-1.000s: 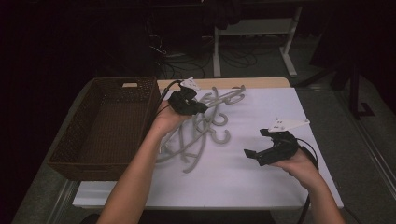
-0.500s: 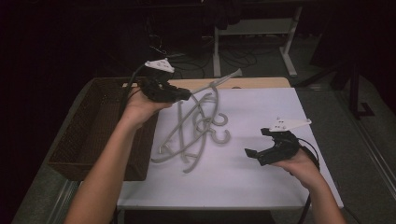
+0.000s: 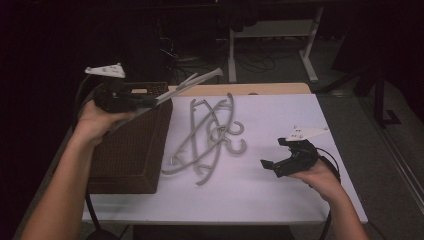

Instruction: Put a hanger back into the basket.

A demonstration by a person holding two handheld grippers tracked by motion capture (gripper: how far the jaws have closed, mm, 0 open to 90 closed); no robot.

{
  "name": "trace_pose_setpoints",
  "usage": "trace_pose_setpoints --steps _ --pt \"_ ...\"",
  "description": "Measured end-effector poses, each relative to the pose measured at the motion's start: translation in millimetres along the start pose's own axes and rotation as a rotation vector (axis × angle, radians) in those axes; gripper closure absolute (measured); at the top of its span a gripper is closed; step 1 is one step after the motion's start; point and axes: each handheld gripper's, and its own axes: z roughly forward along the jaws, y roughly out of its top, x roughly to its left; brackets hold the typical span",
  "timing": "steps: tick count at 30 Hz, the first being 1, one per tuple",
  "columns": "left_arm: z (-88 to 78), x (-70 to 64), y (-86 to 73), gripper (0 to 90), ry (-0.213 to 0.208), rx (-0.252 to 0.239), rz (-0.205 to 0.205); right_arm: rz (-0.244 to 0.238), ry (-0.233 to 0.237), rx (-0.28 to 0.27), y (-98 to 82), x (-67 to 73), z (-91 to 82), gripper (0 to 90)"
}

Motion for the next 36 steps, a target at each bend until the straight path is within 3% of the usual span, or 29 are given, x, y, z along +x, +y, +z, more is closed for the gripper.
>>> trace_pose_setpoints --steps 8,17,30,36 --pt "-51.8 15.9 -23.7 82.8 0.048 -0.037 -0.039 0.007 -0.006 0.005 -0.6 -0.4 0.4 0.0" --pt "-86.2 28.6 -52.6 82.8 0.105 -0.030 -0.080 0.006 -0.012 0.010 -1.3 0.0 1.0 0.0" --pt "-104.4 42.4 -90.6 82.7 0.166 -0.007 -0.140 0.008 -0.013 0.019 -1.7 -1.3 3.5 0.0" --pt "-103.6 47.0 -103.9 82.7 0.174 0.016 -0.159 0.002 -0.012 0.017 -0.2 -1.7 4.6 0.0"
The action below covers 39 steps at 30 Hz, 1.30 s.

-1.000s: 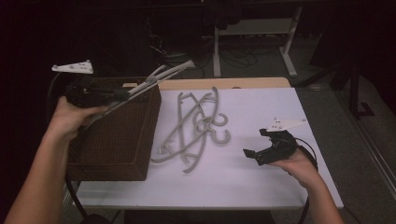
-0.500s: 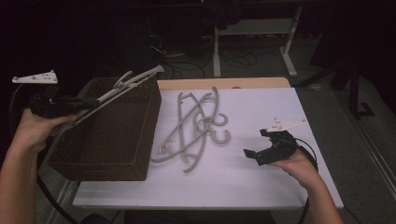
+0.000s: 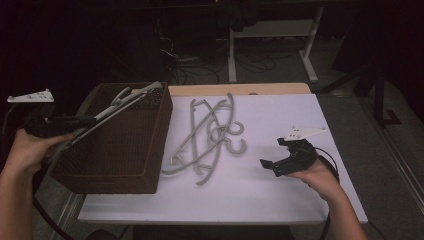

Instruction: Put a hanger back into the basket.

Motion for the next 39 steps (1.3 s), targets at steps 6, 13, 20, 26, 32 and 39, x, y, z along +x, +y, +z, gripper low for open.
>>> trace_pose_setpoints --steps 6,13,20,26,32,39 --pt "20.0 4.7 -12.2 82.7 -0.015 0.044 -0.009 -0.024 0.001 -0.005 10.0 -0.2 2.9 0.0" --pt "39.1 12.1 -20.7 82.6 -0.018 0.064 -0.013 -0.025 0.000 -0.001 10.1 0.7 3.3 0.0" --pt "45.5 23.7 -41.2 81.7 -0.077 0.046 -0.039 -0.035 0.007 0.003 11.4 0.4 5.9 0.0" --pt "49.0 25.6 -43.2 61.0 -0.044 0.048 -0.046 -0.040 0.013 0.006 12.9 1.4 8.2 0.0" --pt "52.6 18.2 -36.0 46.2 -0.051 0.011 -0.034 -0.033 0.009 -0.004 13.5 -0.2 6.1 0.0" --pt "66.9 -5.8 -18.1 32.1 -0.090 -0.058 -0.003 -0.019 -0.001 -0.008 13.1 -1.6 4.5 0.0"
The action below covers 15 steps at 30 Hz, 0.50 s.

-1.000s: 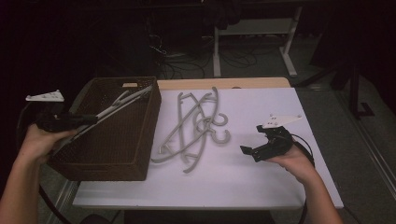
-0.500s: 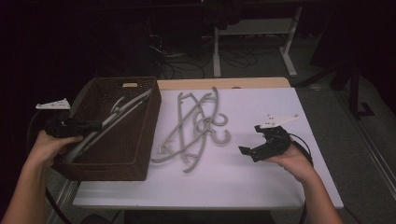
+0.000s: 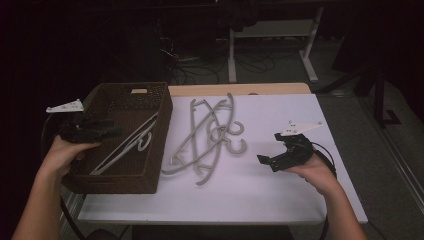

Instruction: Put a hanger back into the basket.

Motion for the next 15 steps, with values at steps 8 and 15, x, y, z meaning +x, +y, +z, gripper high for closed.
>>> trace_pose_setpoints --steps 8,15 --pt "23.1 -30.5 19.6 26.5 -0.041 -0.033 0.036 -0.001 -0.002 -0.007 -1.2 0.7 -3.6 0.0" --pt "45.3 -53.0 34.3 22.0 -0.063 -0.045 0.046 -0.004 -0.003 -0.014 -1.1 1.4 -5.3 0.0"
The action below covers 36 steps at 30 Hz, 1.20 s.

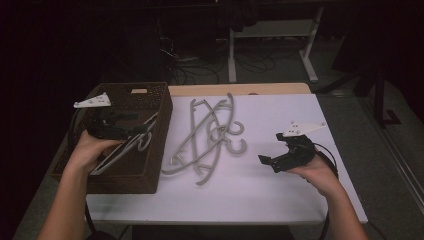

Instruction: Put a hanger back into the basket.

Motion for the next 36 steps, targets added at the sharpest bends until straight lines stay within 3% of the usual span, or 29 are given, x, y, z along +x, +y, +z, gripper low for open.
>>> trace_pose_setpoints --steps 7,10,11,12,13,14,15,18,21,22,25,28,33,36 --pt "29.5 -21.6 13.1 18.3 -0.023 0.011 0.028 -0.005 0.005 0.004 -0.2 -0.4 1.3 0.0" --pt "52.4 -37.6 22.7 16.1 -0.038 0.018 0.042 0.001 0.001 0.001 -0.4 -1.1 0.3 0.0" --pt "52.4 -37.6 22.7 15.2 -0.038 0.018 0.042 0.001 0.001 0.001 -0.4 -1.1 0.3 0.0" --pt "64.6 -46.0 26.9 14.9 -0.050 0.021 0.052 0.000 0.001 0.001 -0.3 -0.8 0.1 0.0" --pt "64.6 -46.0 26.9 14.8 -0.050 0.021 0.052 0.000 0.001 0.001 -0.3 -0.8 0.1 0.0" --pt "76.6 -54.2 30.8 14.5 -0.053 0.029 0.063 -0.004 0.001 0.001 -0.4 -0.4 -0.1 0.0" --pt "76.6 -54.2 30.8 14.2 -0.053 0.029 0.063 -0.004 0.001 0.001 -0.4 -0.4 -0.1 0.0" --pt "100.3 -70.1 35.4 14.2 -0.064 0.033 0.084 -0.008 0.007 0.001 -0.2 0.5 -0.5 0.0" --pt "111.6 -76.7 35.3 14.2 -0.059 0.038 0.092 -0.010 0.009 0.002 -0.7 0.1 0.0 0.0" --pt "123.0 -80.6 33.4 14.3 -0.062 0.035 0.084 -0.010 0.010 0.008 -2.0 0.0 0.5 0.0" --pt "134.3 -83.8 30.5 14.4 -0.053 0.049 0.077 -0.011 0.011 0.008 -2.7 0.2 0.2 0.0" --pt "153.3 -87.5 21.8 14.9 -0.019 0.086 0.097 -0.015 0.014 0.006 -2.4 0.7 0.0 0.0" --pt "170.8 -84.6 7.9 16.8 0.012 0.132 0.098 -0.014 0.015 0.007 -2.9 1.0 -0.1 0.0" --pt "185.3 -78.3 -7.9 17.7 0.036 0.194 0.088 -0.015 0.015 0.006 -2.8 1.7 -0.4 0.0"
